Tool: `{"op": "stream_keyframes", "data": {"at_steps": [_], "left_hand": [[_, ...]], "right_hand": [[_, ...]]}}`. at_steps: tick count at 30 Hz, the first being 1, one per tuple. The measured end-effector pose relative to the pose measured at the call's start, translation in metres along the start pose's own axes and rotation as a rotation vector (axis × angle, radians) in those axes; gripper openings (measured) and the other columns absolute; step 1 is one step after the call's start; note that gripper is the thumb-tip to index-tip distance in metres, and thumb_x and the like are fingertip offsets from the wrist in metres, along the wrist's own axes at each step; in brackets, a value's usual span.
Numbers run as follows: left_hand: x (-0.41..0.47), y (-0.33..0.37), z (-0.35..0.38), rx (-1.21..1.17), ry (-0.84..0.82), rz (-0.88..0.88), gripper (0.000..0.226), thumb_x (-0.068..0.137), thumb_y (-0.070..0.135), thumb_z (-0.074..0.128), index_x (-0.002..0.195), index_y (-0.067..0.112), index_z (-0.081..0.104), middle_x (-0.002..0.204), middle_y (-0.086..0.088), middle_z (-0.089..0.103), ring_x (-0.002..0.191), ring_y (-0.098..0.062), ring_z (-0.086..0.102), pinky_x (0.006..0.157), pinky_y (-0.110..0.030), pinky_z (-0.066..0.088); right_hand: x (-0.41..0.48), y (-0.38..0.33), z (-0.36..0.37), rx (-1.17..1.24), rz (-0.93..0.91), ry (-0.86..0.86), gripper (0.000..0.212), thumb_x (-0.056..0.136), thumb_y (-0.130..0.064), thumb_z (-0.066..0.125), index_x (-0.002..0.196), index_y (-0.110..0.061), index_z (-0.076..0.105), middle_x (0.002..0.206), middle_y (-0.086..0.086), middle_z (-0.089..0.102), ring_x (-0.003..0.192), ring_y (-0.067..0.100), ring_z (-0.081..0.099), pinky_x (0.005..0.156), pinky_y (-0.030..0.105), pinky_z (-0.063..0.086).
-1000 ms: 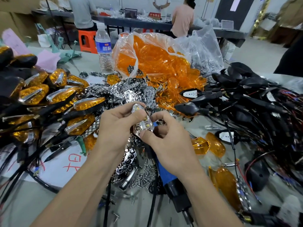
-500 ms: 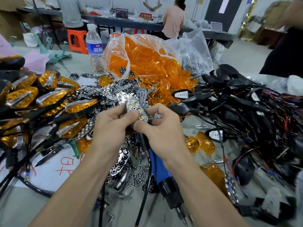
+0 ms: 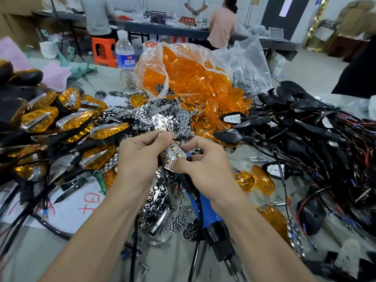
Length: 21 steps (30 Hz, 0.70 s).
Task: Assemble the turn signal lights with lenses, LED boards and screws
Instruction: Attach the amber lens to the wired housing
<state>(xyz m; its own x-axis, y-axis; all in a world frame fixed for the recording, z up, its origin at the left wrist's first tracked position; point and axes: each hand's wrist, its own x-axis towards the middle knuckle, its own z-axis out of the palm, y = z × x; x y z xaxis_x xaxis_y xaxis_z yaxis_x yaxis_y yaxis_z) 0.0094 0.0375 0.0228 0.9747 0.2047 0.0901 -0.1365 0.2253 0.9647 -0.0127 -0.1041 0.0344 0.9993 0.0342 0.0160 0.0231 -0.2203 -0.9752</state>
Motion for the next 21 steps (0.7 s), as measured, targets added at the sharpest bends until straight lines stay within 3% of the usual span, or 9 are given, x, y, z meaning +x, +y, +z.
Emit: {"op": "stream_keyframes", "data": {"at_steps": [2, 4, 7, 9, 10, 12, 16, 19, 21], "left_hand": [[0.001, -0.001, -0.001, 0.01, 0.038, -0.001, 0.014, 0.073, 0.037, 0.08, 0.08, 0.027, 0.085, 0.085, 0.0, 0.08, 0.078, -0.015, 0.074, 0.073, -0.035, 0.058], [0.002, -0.001, -0.001, 0.035, 0.053, 0.034, 0.004, 0.08, 0.034, 0.081, 0.079, 0.033, 0.085, 0.085, 0.004, 0.081, 0.079, -0.009, 0.075, 0.073, -0.03, 0.057], [0.001, 0.001, 0.0, 0.035, 0.013, 0.004, 0.015, 0.08, 0.044, 0.083, 0.09, 0.032, 0.085, 0.098, 0.003, 0.081, 0.102, -0.016, 0.075, 0.097, -0.045, 0.057], [0.0, 0.004, 0.001, 0.03, -0.08, -0.074, 0.023, 0.085, 0.045, 0.075, 0.097, 0.027, 0.084, 0.105, 0.001, 0.08, 0.112, -0.021, 0.072, 0.105, -0.053, 0.051], [-0.001, 0.004, 0.001, 0.048, -0.119, -0.101, 0.023, 0.087, 0.042, 0.072, 0.097, 0.025, 0.083, 0.103, 0.0, 0.08, 0.107, -0.02, 0.072, 0.103, -0.053, 0.052], [-0.001, 0.003, 0.0, 0.096, -0.147, -0.1, 0.017, 0.095, 0.031, 0.07, 0.089, 0.02, 0.082, 0.089, -0.002, 0.078, 0.086, -0.016, 0.071, 0.082, -0.044, 0.059], [0.007, 0.003, -0.009, 0.119, 0.006, -0.111, 0.029, 0.099, 0.021, 0.068, 0.072, 0.025, 0.08, 0.062, 0.012, 0.067, 0.055, -0.004, 0.062, 0.054, -0.023, 0.055], [0.016, 0.008, -0.019, 0.098, 0.133, -0.164, 0.026, 0.097, 0.02, 0.071, 0.072, 0.018, 0.079, 0.057, 0.013, 0.067, 0.049, -0.004, 0.062, 0.047, -0.02, 0.052], [0.018, 0.011, -0.024, 0.092, 0.143, -0.192, 0.026, 0.096, 0.02, 0.072, 0.071, 0.018, 0.081, 0.061, 0.01, 0.07, 0.049, -0.006, 0.063, 0.047, -0.021, 0.053]], "right_hand": [[0.001, 0.001, 0.0, -0.033, -0.032, -0.032, 0.02, 0.081, -0.038, 0.079, 0.089, -0.033, 0.062, 0.057, -0.008, 0.06, 0.051, 0.014, 0.049, 0.053, 0.036, 0.043], [0.001, 0.001, 0.003, -0.045, -0.07, -0.024, 0.016, 0.087, -0.038, 0.076, 0.089, -0.032, 0.062, 0.058, -0.005, 0.058, 0.053, 0.016, 0.048, 0.055, 0.038, 0.041], [0.001, 0.001, 0.009, 0.03, -0.081, 0.038, 0.014, 0.091, -0.028, 0.077, 0.086, -0.028, 0.064, 0.067, 0.009, 0.069, 0.056, 0.02, 0.049, 0.058, 0.04, 0.041], [0.002, 0.0, 0.012, 0.107, -0.076, 0.093, 0.015, 0.092, -0.029, 0.076, 0.082, -0.027, 0.064, 0.067, 0.01, 0.068, 0.057, 0.019, 0.049, 0.058, 0.04, 0.041], [0.003, 0.001, 0.013, 0.13, -0.078, 0.12, 0.016, 0.092, -0.03, 0.076, 0.082, -0.027, 0.064, 0.065, 0.011, 0.065, 0.056, 0.018, 0.048, 0.057, 0.039, 0.039], [0.005, -0.001, 0.014, 0.085, -0.088, 0.129, 0.016, 0.091, -0.036, 0.076, 0.084, -0.026, 0.065, 0.067, 0.014, 0.065, 0.054, 0.019, 0.048, 0.056, 0.039, 0.04], [0.013, -0.008, 0.001, -0.183, -0.129, 0.122, 0.019, 0.096, -0.047, 0.066, 0.086, -0.034, 0.076, 0.076, -0.008, 0.074, 0.068, 0.009, 0.069, 0.074, 0.041, 0.061], [0.019, -0.013, -0.011, -0.372, -0.18, 0.166, 0.019, 0.096, -0.022, 0.066, 0.089, -0.035, 0.079, 0.066, -0.02, 0.07, 0.055, -0.006, 0.062, 0.051, 0.011, 0.046], [0.019, -0.012, -0.012, -0.5, -0.174, 0.121, 0.027, 0.096, -0.01, 0.064, 0.091, -0.029, 0.081, 0.069, -0.018, 0.071, 0.051, -0.007, 0.059, 0.043, 0.007, 0.038]]}}
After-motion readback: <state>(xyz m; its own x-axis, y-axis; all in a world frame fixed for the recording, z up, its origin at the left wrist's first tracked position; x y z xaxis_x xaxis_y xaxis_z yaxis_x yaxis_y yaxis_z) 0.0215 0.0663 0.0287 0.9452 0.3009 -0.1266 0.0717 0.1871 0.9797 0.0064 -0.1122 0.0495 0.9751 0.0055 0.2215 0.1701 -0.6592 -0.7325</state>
